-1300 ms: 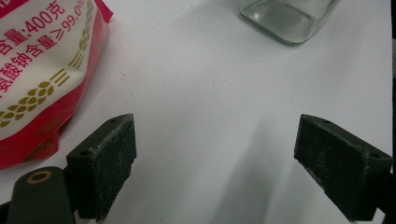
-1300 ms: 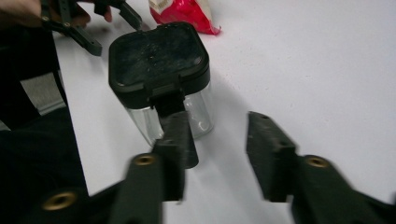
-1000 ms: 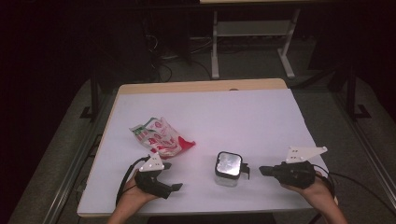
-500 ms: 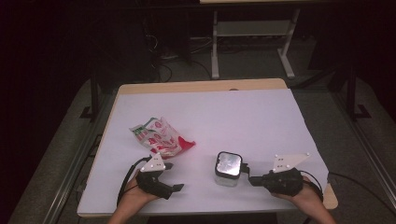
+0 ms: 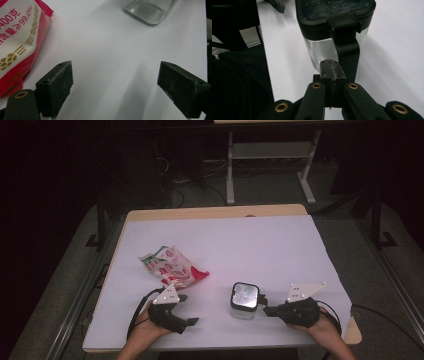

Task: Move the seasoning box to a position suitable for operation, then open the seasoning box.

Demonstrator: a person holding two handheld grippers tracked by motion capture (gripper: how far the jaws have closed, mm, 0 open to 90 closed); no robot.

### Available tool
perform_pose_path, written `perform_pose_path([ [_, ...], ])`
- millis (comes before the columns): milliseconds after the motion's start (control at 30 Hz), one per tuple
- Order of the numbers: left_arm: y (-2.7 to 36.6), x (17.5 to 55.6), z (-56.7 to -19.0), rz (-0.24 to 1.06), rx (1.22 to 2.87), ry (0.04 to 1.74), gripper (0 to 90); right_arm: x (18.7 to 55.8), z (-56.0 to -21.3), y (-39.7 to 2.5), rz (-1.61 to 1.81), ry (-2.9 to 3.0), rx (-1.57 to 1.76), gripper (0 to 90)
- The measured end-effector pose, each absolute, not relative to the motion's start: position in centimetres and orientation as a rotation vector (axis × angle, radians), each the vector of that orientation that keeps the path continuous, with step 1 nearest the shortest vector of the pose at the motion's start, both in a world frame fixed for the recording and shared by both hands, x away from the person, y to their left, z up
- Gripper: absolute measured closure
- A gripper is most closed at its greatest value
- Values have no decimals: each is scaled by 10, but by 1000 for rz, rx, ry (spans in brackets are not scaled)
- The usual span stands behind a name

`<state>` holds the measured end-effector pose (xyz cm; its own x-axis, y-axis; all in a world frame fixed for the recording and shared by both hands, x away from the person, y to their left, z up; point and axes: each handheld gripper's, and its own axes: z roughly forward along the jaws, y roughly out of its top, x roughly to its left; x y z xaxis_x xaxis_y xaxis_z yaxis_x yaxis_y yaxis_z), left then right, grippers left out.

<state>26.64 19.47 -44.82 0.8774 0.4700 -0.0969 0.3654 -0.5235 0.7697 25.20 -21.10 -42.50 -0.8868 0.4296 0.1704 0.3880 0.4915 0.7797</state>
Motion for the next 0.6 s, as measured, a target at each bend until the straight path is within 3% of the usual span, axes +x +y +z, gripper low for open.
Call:
perform_pose_path([
  [600,187,265,-447,131,2192,579,126,277,-426,-216,1362,2581,770,899],
])
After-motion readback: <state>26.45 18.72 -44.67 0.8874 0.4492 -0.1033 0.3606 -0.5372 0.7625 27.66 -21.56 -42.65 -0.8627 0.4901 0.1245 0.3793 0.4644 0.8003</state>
